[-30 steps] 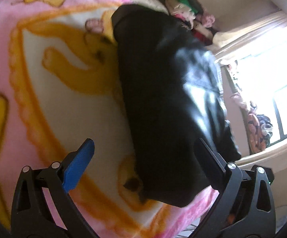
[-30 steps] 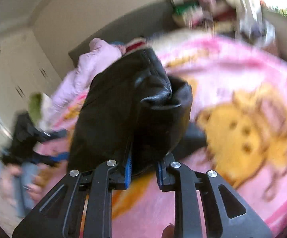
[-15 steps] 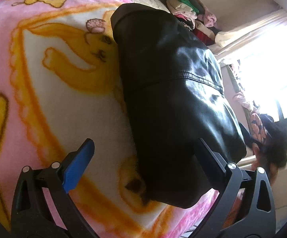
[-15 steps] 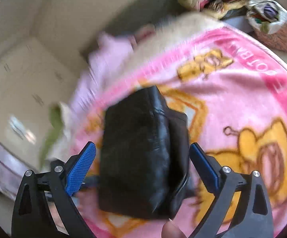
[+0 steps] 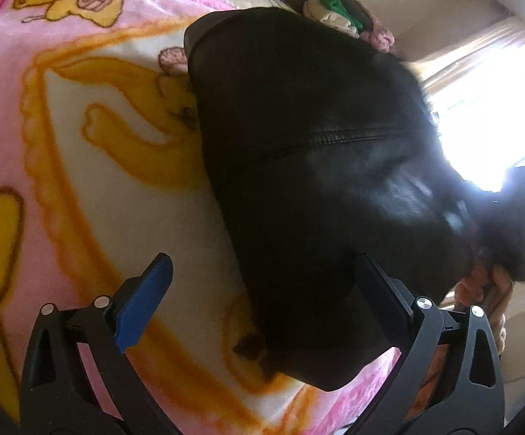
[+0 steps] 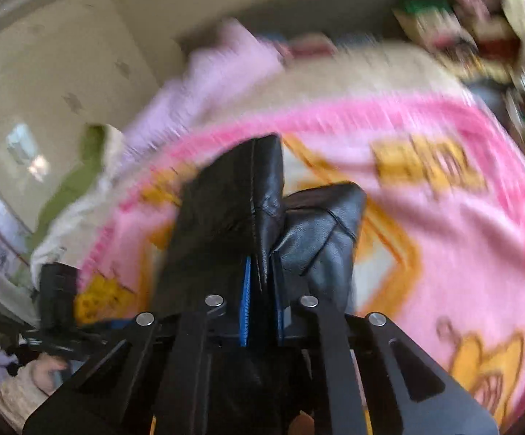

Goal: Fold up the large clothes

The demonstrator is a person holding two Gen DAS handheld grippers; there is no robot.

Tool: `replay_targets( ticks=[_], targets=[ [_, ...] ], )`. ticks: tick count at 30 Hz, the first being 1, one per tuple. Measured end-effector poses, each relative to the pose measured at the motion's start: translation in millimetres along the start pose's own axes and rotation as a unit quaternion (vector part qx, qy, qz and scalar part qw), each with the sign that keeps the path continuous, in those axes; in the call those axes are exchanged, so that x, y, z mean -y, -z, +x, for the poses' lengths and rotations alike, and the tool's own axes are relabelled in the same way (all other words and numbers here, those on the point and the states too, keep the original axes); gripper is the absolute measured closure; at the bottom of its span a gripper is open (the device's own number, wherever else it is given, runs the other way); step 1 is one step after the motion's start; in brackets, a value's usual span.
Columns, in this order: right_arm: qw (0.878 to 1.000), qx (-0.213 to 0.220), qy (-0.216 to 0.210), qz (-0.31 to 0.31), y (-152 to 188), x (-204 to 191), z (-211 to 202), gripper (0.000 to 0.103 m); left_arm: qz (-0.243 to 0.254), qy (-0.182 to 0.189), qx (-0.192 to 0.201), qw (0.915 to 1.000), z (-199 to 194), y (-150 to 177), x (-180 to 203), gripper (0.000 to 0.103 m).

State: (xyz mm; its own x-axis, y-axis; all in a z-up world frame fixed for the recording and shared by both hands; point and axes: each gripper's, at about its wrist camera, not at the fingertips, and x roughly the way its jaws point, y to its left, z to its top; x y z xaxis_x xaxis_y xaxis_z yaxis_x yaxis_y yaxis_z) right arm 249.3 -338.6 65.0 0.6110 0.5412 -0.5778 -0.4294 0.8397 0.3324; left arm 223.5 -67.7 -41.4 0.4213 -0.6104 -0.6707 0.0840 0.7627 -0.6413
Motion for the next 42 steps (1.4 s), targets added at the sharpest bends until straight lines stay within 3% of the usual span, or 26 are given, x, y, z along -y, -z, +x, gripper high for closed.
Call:
replay_targets(
  ticks=[3,8,11,12,13,15,20,24,27,29,31,37,42],
  targets=[
    [1.0,-0.007,0.019,0.006,4.5,13.3,4.1,0.094,0.002,0.002,-0.003,1.0,2.4,-1.1,2.7,0.009],
    [0.991,-0.079,0.051,0.092,51.9,69.9,35.8,0.092,0.003,0.006,-0.023,0.9997,14.4,3.6,3.1,0.009],
    [0.988,-0.084,0.038,0.126,68.5,83.0,37.4,0.081,0.007,0.007,-0.026,0.9996,18.4,5.0,6.0,0.009],
    [0.986,-0.084,0.032,0.142,69.3,88.0,37.0,0.073,0.007,0.006,-0.025,0.9997,18.9,4.5,6.3,0.009],
    [0.982,-0.089,0.025,0.165,69.8,94.4,34.6,0.048,0.006,0.004,-0.024,0.9997,18.7,4.0,6.4,0.008],
    [0.977,-0.105,-0.006,0.187,68.5,102.4,29.3,0.016,0.007,0.002,-0.023,0.9997,19.0,3.3,8.4,0.008],
    [0.973,-0.142,-0.053,0.176,64.8,100.1,22.9,0.011,0.015,-0.004,-0.02,0.9997,18.4,3.2,11.8,0.008],
    [0.959,-0.196,-0.089,0.183,77.4,105.7,46.7,0.011,0.012,-0.001,-0.019,0.9997,17.7,7.1,14.3,0.009],
    [0.95,-0.211,-0.118,0.197,84.8,111.2,62.9,0.01,0.004,0.006,-0.019,0.9998,16.3,8.1,10.7,0.008],
    [0.951,-0.214,-0.118,0.191,85.4,106.5,70.9,0.01,0.0,0.012,-0.022,0.9997,17.9,9.6,11.3,0.009],
    [0.95,-0.213,-0.137,0.182,82.0,94.2,75.0,0.028,-0.005,0.025,-0.027,0.9993,21.3,10.7,11.7,0.009],
    [0.958,-0.216,-0.111,0.153,73.2,58.9,80.6,0.028,-0.032,0.057,-0.032,0.9973,29.2,12.8,3.3,0.009],
    [0.96,-0.203,-0.112,0.155,73.9,41.3,79.9,0.029,-0.02,0.063,-0.019,0.9976,21.2,9.6,7.3,0.01]
  ],
)
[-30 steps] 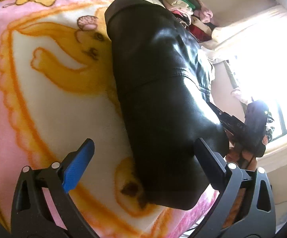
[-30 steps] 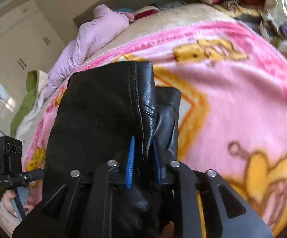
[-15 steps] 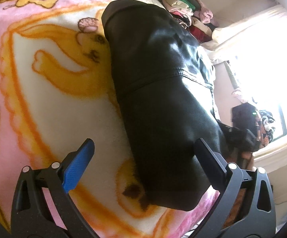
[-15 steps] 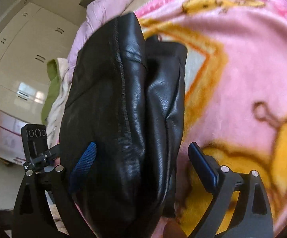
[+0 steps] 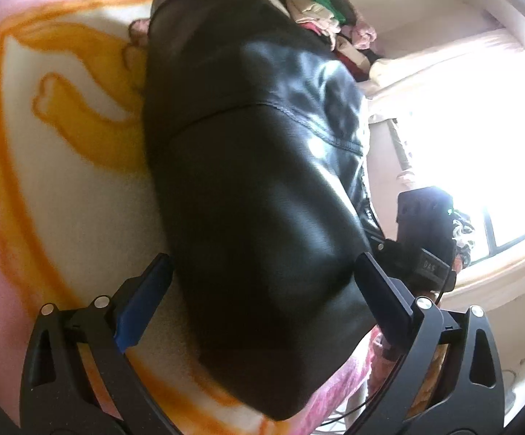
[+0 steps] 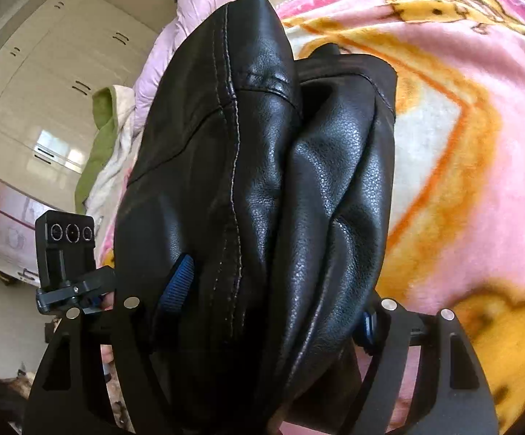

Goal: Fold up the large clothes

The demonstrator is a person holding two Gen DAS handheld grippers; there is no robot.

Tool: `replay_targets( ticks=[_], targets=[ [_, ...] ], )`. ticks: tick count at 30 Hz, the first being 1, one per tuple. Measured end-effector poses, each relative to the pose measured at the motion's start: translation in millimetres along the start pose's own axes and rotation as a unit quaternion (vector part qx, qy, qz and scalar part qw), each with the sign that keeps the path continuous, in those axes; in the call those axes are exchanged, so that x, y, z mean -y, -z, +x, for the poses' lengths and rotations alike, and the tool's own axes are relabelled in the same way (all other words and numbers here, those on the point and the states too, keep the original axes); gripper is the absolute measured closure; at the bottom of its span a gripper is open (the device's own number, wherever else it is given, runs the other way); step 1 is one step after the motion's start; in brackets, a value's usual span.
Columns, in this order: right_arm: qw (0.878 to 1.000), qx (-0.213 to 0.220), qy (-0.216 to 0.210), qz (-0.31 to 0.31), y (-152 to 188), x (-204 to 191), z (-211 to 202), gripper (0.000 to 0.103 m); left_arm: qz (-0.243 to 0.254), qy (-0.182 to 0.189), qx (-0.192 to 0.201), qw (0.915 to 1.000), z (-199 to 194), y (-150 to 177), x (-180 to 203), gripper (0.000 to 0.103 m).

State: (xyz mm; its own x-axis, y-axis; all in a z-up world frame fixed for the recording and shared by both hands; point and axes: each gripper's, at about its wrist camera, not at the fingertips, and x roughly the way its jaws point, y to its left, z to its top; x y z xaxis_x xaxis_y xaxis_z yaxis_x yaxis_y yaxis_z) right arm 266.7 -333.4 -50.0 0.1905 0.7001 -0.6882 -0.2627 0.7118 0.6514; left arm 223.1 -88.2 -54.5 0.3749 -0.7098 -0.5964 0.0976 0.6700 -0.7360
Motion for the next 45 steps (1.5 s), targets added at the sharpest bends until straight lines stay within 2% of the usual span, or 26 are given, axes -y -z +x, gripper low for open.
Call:
replay_targets(
  ticks=[7,14,18,24,26,31,36,40,43,45],
  targets=[
    [0.999,0.026,-0.016,0.012,3.3,-26.6,26.6,0.029,0.014,-0.054,0.018,0.9983,-18.9,-18.3,-1.3,0.009],
    [0.997,0.077,0.004,0.031,1.3,-54.9,53.7,0.029,0.018,-0.105,0.029,0.9939,-33.3,-50.9,-21.0,0.009],
    [0.995,0.088,0.029,0.031,10.7,-52.7,52.5,0.02,0.045,-0.118,0.028,0.9916,-37.8,-54.7,-21.6,0.009],
    [0.993,0.1,0.068,0.017,11.5,-60.5,44.0,0.013,0.105,-0.17,0.047,0.9787,-57.7,-45.6,-9.3,0.009],
    [0.989,0.114,0.097,-0.002,10.7,-68.7,33.8,0.011,0.117,-0.189,0.053,0.9736,-62.1,-44.5,-5.4,0.009],
    [0.968,0.167,0.177,-0.069,26.2,-94.1,3.9,0.007,0.146,-0.222,0.064,0.9619,-72.6,-35.4,3.7,0.009],
    [0.952,0.203,0.207,-0.099,46.4,-110.7,-15.2,0.007,0.16,-0.229,0.066,0.9578,-74.9,-24.5,10.3,0.009],
    [0.948,0.207,0.221,-0.095,50.3,-113.2,-15.5,0.007,0.158,-0.228,0.058,0.9591,-68.1,-18.9,7.9,0.009],
    [0.951,0.197,0.222,-0.088,57.5,-109.6,-14.4,0.015,0.142,-0.219,0.051,0.964,-61.2,-14.8,0.3,0.009],
    [0.958,0.183,0.208,-0.079,59.6,-105.2,-11.0,0.031,0.131,-0.214,0.047,0.9668,-57.1,-10.6,-3.1,0.009]
  ],
)
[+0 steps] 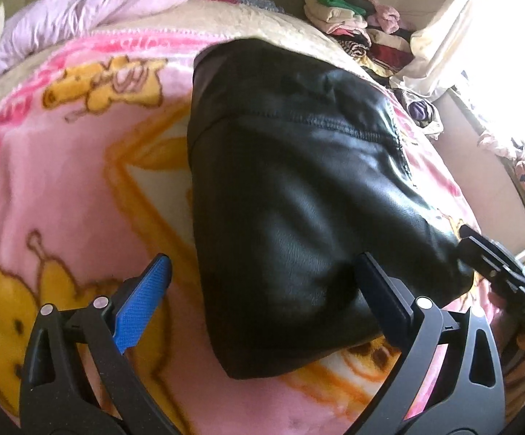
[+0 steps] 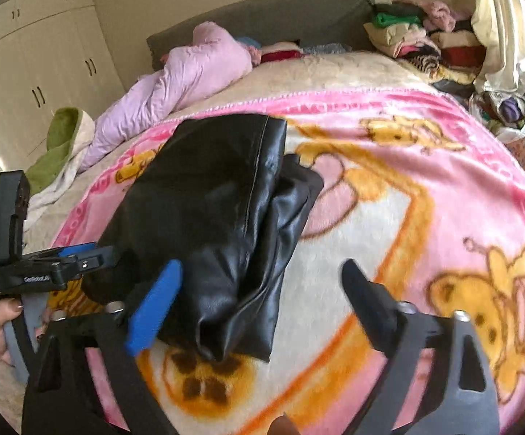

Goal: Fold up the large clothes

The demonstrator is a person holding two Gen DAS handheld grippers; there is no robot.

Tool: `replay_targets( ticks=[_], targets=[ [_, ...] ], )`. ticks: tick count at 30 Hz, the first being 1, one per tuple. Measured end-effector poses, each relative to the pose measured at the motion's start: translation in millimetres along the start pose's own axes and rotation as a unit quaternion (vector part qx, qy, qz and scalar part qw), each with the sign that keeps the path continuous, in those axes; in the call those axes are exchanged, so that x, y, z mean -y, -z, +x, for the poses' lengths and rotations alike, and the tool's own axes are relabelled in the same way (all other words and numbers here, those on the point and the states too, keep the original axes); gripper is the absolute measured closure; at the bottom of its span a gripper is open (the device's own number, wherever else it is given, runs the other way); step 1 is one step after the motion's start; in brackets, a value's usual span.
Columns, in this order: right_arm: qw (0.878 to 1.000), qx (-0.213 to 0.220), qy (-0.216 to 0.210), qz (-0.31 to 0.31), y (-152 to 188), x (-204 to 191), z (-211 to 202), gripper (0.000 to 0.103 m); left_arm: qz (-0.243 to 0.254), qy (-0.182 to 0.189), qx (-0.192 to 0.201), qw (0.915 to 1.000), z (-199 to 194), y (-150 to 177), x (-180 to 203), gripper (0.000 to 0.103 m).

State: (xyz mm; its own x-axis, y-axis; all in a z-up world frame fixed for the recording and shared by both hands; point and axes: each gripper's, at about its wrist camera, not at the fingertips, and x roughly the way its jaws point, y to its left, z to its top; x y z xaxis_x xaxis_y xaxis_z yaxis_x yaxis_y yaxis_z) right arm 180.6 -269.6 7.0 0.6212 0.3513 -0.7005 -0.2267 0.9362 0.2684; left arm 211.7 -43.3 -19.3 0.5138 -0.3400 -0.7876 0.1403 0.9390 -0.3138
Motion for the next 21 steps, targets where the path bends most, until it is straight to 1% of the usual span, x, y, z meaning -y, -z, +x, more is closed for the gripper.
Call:
replay_targets(
  ticks=[1,3,4,5,7,9,12,14,16,18,19,21],
  targets=[
    [1.0,-0.006,-0.007,0.004,2.4,0.5,-0.5,0.035,-0.002,0.001,-0.002,1.0,2.2,2.3,0.1,0.009],
    [1.0,-0.019,-0.014,0.003,6.7,-0.6,1.7,0.054,-0.002,0.0,-0.006,1.0,5.5,6.5,2.2,0.009],
    [1.0,-0.025,-0.017,0.003,10.6,-0.6,2.3,0.065,0.0,0.002,-0.009,1.0,7.0,8.2,3.5,0.009],
    [0.999,-0.028,-0.017,0.002,12.4,-0.8,2.0,0.068,0.003,0.003,-0.011,0.9999,8.1,9.9,5.3,0.009],
    [0.999,-0.034,-0.003,-0.005,18.5,-2.0,5.2,0.072,0.011,-0.003,-0.012,0.9999,11.6,14.2,9.7,0.009],
    [0.999,-0.045,0.008,-0.008,25.8,0.1,14.7,0.072,0.013,-0.001,-0.015,0.9998,16.8,17.3,10.3,0.009],
    [0.998,-0.062,0.012,-0.001,36.6,11.1,35.2,0.072,-0.004,0.014,-0.024,0.9996,29.0,22.8,5.9,0.008],
    [0.998,-0.065,0.003,0.008,33.7,14.0,32.2,0.067,-0.005,0.012,-0.02,0.9997,29.2,24.6,7.1,0.008],
    [0.998,-0.053,-0.014,0.02,22.5,17.8,18.9,0.048,0.004,0.002,-0.008,1.0,22.4,23.2,9.8,0.008],
    [0.999,-0.023,-0.029,0.04,6.1,24.8,6.2,0.046,0.011,-0.003,-0.003,0.9999,17.2,21.7,12.7,0.008],
    [0.999,-0.003,-0.024,0.049,-8.0,28.9,1.7,0.045,0.015,-0.006,-0.004,0.9999,16.4,21.1,14.3,0.008],
    [0.998,0.015,-0.017,0.054,-29.9,33.2,4.1,0.044,0.022,-0.013,-0.004,0.9997,16.4,21.3,16.8,0.008]
  ],
)
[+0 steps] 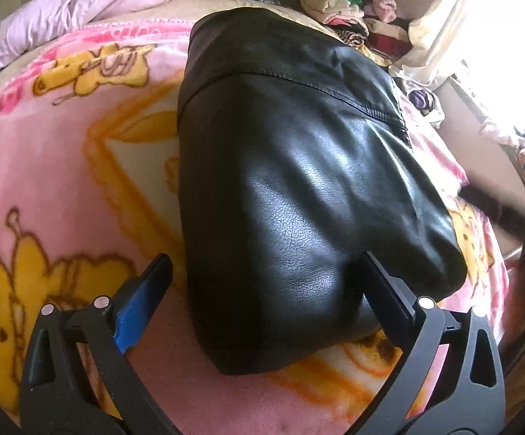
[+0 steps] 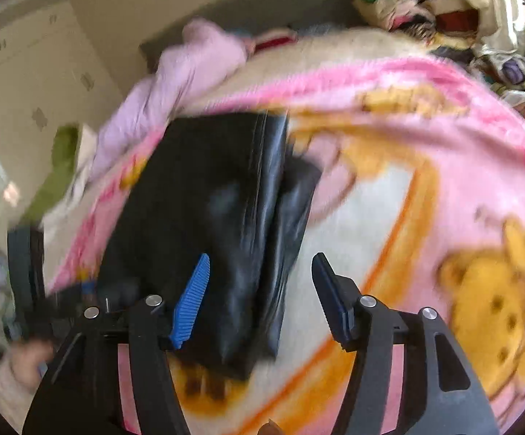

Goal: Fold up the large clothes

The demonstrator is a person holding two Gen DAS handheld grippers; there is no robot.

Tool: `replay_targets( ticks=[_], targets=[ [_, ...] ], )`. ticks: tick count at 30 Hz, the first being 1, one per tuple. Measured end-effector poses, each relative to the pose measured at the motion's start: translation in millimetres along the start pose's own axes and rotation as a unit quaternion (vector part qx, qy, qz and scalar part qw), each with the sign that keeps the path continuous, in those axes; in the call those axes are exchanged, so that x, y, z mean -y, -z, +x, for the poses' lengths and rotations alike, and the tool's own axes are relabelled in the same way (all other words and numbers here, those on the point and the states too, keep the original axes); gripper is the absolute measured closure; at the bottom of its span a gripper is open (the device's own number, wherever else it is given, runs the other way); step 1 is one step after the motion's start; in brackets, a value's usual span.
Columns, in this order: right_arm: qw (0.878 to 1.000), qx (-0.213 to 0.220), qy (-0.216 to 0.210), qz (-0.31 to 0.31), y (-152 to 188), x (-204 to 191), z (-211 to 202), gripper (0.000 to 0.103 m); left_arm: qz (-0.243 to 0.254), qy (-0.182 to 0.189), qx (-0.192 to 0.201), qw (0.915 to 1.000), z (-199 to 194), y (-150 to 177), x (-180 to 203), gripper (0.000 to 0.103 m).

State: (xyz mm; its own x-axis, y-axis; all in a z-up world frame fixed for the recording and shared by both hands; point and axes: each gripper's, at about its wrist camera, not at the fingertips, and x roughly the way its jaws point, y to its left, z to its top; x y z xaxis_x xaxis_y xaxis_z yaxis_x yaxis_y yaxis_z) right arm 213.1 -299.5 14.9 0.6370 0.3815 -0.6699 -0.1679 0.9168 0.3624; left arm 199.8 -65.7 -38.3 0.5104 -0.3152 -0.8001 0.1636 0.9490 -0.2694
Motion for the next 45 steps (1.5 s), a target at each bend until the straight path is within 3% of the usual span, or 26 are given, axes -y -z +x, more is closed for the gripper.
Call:
replay_targets(
  ticks=[6,7,9,10,13,15,19,24,36,41,45],
  targets=[
    [0.999,-0.031,-0.001,0.035,-53.4,8.3,62.5,0.045,0.009,-0.012,0.0,0.9999,-2.1,1.9,5.0,0.008],
    [0.998,-0.042,-0.008,0.042,-58.9,7.3,75.5,0.052,0.013,-0.016,0.001,0.9998,-2.9,2.2,7.1,0.008],
    [0.996,-0.06,-0.031,0.052,-64.8,1.8,88.9,0.08,0.017,-0.023,0.003,0.9996,-3.6,1.6,8.5,0.008],
    [0.997,-0.05,-0.041,0.05,-65.4,-4.1,84.1,0.088,0.018,-0.027,0.005,0.9995,-4.1,1.2,9.3,0.008],
    [0.995,0.004,-0.101,0.024,-76.8,-20.4,50.9,0.092,0.023,-0.03,0.003,0.9993,-3.3,0.1,10.8,0.008],
    [0.992,0.031,-0.119,0.008,-83.2,-26.0,33.2,0.093,0.023,-0.015,0.0,0.9996,-0.9,0.0,11.0,0.008],
    [0.995,0.046,-0.09,-0.02,-83.2,-24.5,26.1,0.093,0.024,-0.005,-0.004,0.9997,3.5,0.4,15.1,0.008],
    [0.999,0.017,-0.039,0.019,-71.7,5.4,57.0,0.093,0.032,-0.003,-0.009,0.9995,7.4,2.5,17.2,0.008],
    [1.0,-0.011,0.015,0.022,-50.3,21.0,89.9,0.085,0.036,0.0,-0.007,0.9993,6.3,3.1,20.6,0.008],
    [0.999,-0.035,0.034,0.024,-47.9,25.6,104.9,0.078,0.032,0.003,-0.006,0.9995,4.9,2.9,21.5,0.008],
    [0.999,-0.02,0.021,0.036,-48.3,25.9,90.8,0.065,0.027,0.004,-0.007,0.9996,1.9,3.7,22.0,0.008]
  ],
)
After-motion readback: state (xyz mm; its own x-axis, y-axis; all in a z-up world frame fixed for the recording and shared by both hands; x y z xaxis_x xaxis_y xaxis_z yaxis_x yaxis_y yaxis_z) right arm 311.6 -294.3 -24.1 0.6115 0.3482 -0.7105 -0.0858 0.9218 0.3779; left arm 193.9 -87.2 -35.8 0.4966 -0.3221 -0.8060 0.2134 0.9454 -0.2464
